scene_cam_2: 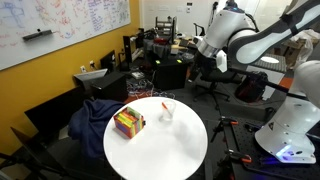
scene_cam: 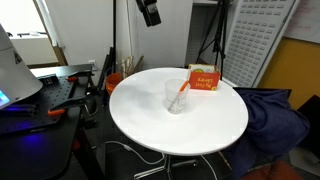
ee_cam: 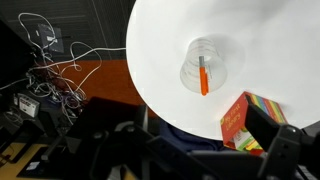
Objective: Pick the marker from the cup and put it on the table
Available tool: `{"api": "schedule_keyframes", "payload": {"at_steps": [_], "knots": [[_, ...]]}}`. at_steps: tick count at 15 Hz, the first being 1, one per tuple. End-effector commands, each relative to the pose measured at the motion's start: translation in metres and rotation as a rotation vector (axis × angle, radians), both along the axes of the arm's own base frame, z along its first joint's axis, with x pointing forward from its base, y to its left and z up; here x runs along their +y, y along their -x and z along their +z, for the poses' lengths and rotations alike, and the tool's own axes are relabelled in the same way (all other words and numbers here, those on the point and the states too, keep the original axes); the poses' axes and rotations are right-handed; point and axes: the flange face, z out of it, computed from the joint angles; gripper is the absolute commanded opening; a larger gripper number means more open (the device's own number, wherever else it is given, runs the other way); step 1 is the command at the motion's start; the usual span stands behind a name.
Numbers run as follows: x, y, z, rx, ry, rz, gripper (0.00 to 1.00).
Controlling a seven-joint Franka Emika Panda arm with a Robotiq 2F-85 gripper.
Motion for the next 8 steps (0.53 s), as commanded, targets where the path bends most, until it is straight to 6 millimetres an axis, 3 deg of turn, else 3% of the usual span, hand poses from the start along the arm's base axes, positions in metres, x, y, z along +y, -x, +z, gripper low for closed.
{"api": "schedule_keyframes", "payload": {"at_steps": [1,8], "knots": [[-0.02,-0.014,-0.008,-0.041,-0.005,-0.017,1.0],[-0.04,-0.042,-0.036,-0.077,0.01,0.061,1.0]]}}
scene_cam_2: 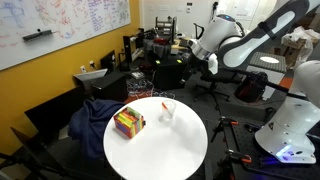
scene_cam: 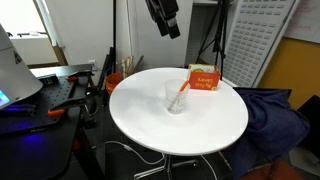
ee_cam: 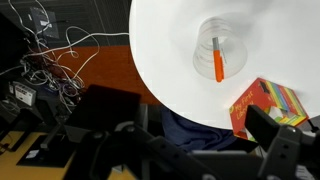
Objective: Pick the marker from the cup and put it on the table
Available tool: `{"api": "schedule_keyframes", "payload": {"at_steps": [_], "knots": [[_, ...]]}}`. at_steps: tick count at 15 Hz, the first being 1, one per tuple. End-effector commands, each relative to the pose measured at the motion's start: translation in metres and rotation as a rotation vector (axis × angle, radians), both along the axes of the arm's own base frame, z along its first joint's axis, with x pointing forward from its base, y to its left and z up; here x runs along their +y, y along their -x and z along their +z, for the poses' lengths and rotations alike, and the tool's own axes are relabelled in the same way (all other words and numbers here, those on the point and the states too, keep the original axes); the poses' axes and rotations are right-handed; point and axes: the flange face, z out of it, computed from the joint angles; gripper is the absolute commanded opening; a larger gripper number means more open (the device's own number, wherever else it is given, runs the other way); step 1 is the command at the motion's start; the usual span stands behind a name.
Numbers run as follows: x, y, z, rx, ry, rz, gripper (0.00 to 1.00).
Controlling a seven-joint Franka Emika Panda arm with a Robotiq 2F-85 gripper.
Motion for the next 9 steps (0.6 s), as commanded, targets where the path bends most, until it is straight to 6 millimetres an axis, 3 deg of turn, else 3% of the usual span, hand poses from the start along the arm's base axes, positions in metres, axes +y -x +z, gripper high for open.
{"api": "schedule_keyframes", "payload": {"at_steps": [1,9], "knots": [[-0.01,-0.024,-0.017,-0.003,0.007,0.05,1.0],[0.0,-0.054,-0.046,0.052,-0.078,0.069,1.0]]}}
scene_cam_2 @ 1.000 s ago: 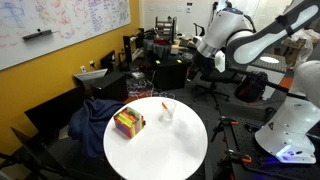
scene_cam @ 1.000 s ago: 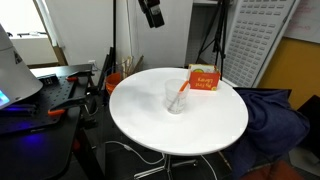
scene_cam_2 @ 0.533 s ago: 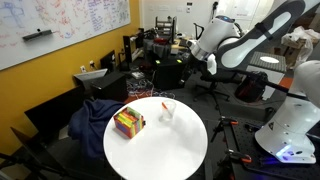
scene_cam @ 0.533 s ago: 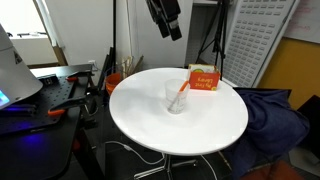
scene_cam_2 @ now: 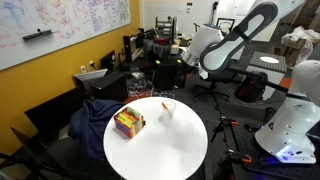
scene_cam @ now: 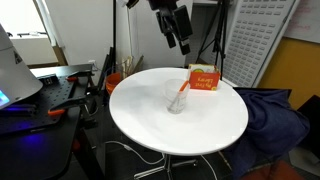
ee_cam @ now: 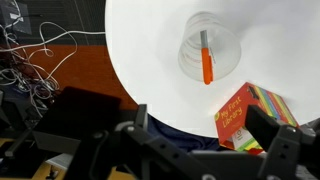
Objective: Pick the marker from the cup and put it on the table
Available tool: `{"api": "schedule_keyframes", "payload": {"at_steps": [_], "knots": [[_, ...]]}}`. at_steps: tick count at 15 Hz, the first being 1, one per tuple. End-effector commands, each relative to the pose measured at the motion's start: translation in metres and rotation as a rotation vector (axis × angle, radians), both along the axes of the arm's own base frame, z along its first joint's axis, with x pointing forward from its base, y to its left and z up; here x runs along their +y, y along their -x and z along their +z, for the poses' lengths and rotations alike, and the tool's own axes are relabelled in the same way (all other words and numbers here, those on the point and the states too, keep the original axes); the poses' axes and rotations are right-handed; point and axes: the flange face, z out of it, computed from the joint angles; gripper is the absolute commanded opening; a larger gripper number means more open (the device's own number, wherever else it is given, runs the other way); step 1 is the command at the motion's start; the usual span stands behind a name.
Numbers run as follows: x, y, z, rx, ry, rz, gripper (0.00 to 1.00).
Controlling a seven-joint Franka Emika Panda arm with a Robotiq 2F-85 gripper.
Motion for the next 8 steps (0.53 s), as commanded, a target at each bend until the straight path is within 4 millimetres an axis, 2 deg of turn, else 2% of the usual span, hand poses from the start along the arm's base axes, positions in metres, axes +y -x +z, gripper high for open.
{"api": "schedule_keyframes", "payload": {"at_steps": [1,8], "knots": [[0.0,-0.016,-0.011,0.026,-0.032,-0.013,1.0],[0.001,-0.031,-0.032,0.091,-0.113,-0.001,1.0]]}}
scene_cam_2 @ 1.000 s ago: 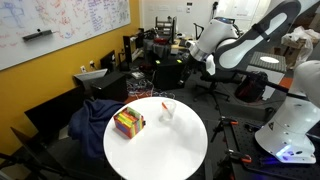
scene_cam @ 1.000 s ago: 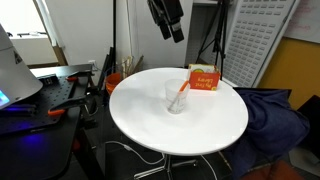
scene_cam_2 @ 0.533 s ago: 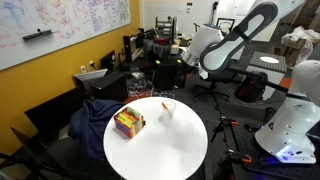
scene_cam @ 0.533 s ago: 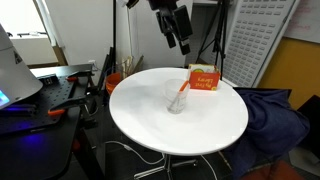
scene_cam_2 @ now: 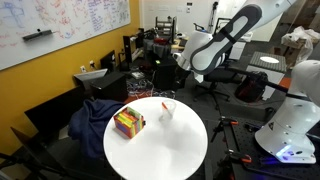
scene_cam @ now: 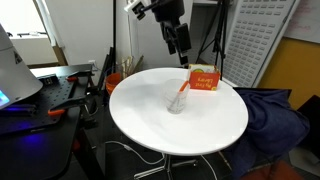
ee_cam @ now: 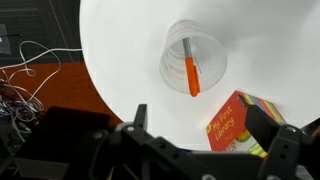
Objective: Pick the marker from the cup and put it on the table
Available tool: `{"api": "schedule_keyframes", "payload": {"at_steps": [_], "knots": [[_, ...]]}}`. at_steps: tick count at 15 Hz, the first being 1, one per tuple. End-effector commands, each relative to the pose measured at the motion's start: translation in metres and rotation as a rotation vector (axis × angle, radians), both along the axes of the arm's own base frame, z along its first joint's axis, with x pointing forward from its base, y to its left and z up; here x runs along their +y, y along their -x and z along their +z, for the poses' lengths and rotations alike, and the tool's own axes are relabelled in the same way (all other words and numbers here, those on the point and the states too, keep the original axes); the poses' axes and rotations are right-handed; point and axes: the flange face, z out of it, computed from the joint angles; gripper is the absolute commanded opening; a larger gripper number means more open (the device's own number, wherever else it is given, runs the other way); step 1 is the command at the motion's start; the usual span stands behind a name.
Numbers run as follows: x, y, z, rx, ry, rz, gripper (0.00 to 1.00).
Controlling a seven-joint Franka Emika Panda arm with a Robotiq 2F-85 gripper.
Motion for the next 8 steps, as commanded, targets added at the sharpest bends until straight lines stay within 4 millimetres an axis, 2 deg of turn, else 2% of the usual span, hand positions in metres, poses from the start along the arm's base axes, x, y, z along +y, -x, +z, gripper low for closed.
{"api": "schedule_keyframes", "payload": {"at_steps": [1,8], "knots": [[-0.003,-0.017,-0.01,0.04,-0.042,0.033,1.0],[-0.015,-0.037,-0.04,0.113,-0.057,0.049,1.0]]}}
